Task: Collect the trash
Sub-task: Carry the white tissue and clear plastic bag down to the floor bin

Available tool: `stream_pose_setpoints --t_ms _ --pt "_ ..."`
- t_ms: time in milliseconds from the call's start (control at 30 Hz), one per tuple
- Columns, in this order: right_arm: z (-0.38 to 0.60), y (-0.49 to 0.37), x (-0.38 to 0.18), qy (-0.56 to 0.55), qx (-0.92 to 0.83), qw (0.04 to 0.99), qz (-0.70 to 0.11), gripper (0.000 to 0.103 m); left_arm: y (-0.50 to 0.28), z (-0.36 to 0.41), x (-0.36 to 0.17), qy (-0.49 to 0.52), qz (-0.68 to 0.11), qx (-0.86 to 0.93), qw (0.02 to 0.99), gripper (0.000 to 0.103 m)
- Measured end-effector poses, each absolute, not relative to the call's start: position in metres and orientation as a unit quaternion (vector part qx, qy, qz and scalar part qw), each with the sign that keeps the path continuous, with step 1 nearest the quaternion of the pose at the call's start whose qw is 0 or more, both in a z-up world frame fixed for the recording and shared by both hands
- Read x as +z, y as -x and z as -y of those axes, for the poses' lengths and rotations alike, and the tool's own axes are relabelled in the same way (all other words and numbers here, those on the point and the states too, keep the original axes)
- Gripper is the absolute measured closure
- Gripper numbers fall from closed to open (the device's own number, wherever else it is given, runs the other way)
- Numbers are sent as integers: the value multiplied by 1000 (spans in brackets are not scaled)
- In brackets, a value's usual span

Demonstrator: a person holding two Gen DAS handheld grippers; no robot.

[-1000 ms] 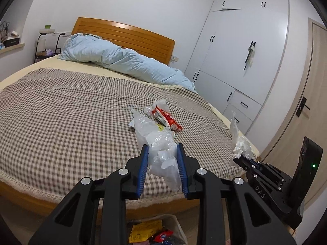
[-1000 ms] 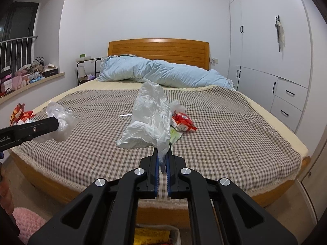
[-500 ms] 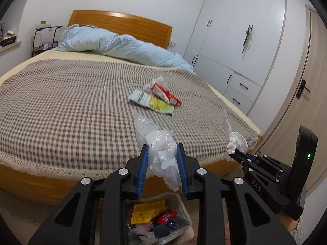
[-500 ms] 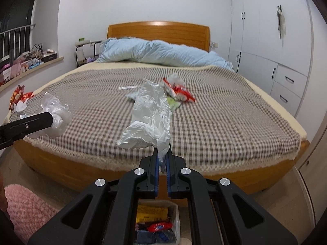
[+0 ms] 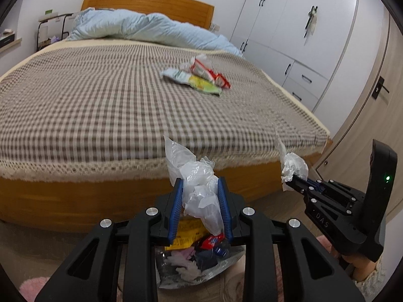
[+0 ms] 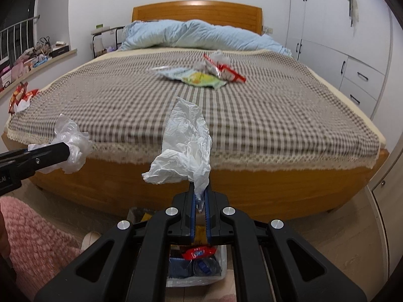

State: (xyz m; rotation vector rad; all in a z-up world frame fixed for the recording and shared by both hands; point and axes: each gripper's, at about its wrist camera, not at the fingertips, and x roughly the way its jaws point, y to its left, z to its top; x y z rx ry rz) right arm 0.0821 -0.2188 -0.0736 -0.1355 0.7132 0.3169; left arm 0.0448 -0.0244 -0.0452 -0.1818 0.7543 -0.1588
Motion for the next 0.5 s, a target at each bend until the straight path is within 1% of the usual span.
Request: stream_pose_setpoints --t_ms 300,500 --pt "218 -81 -103 56 163 908 -382 97 -45 33 -72 72 -377 -84 920 78" --pt "218 -80 -120 69 168 897 -403 97 -43 44 -101 58 -397 -105 910 78"
